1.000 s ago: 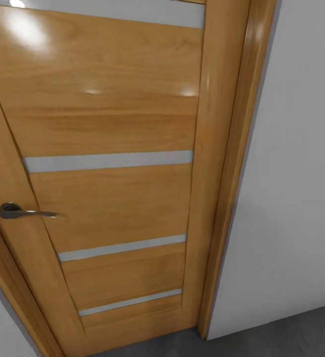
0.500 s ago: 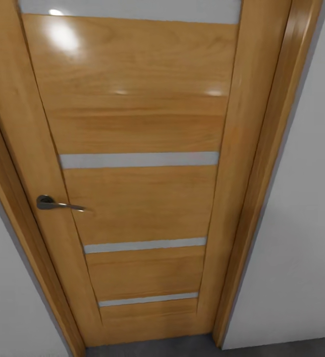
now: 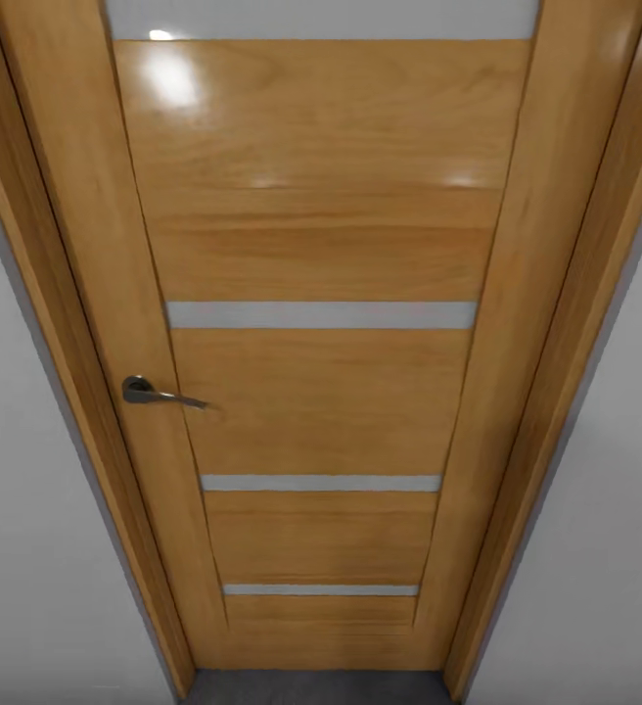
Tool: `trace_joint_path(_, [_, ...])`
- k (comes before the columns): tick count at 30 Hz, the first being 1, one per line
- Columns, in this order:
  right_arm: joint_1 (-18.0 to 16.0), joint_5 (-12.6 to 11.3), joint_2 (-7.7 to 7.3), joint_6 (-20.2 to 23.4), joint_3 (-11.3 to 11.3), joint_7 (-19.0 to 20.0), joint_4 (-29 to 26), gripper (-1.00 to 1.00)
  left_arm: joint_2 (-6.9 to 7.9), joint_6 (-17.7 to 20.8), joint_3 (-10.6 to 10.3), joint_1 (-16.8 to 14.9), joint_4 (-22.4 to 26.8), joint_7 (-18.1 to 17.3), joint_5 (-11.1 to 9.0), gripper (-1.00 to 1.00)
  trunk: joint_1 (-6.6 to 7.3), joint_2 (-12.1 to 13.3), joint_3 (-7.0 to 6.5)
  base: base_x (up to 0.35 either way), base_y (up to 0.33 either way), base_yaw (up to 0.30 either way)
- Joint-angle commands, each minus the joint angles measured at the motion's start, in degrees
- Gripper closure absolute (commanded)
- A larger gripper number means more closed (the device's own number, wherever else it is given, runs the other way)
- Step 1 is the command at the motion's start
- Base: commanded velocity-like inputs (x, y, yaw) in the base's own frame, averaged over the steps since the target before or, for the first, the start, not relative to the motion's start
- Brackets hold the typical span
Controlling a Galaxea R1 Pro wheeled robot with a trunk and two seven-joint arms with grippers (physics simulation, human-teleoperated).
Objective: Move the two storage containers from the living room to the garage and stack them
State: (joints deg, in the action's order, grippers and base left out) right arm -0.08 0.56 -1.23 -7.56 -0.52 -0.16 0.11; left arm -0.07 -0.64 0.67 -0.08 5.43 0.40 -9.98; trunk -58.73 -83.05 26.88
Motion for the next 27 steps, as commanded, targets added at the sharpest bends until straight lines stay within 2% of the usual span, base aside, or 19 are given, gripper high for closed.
trace_joint_path(1, [-0.01,0.06,-0.01,-0.18,-0.06,-0.02,0.01,-1.00,-0.01,-0.07,0.03,-0.01,0.02,0.04,-0.32,-1.00,0.00,-0.02,0.04,0.000,0.000,0.021])
trace_joint_path(19, [-0.01,0.14,-0.09,-0.08,-0.19,0.02,0.00,-1.00,-0.01,-0.07,0.03,-0.01,-0.01,0.04,-0.30,-1.00,0.00,-0.02,0.04,0.001,0.000,0.002])
trace_joint_path(27, [-0.01,0.14,0.02,-0.09,-0.19,0.02,0.02,-1.00,0.19,-0.07,0.03,-0.01,-0.06,0.04,-0.38,-1.00,0.00,-0.02,0.04,0.207,0.000,0.000])
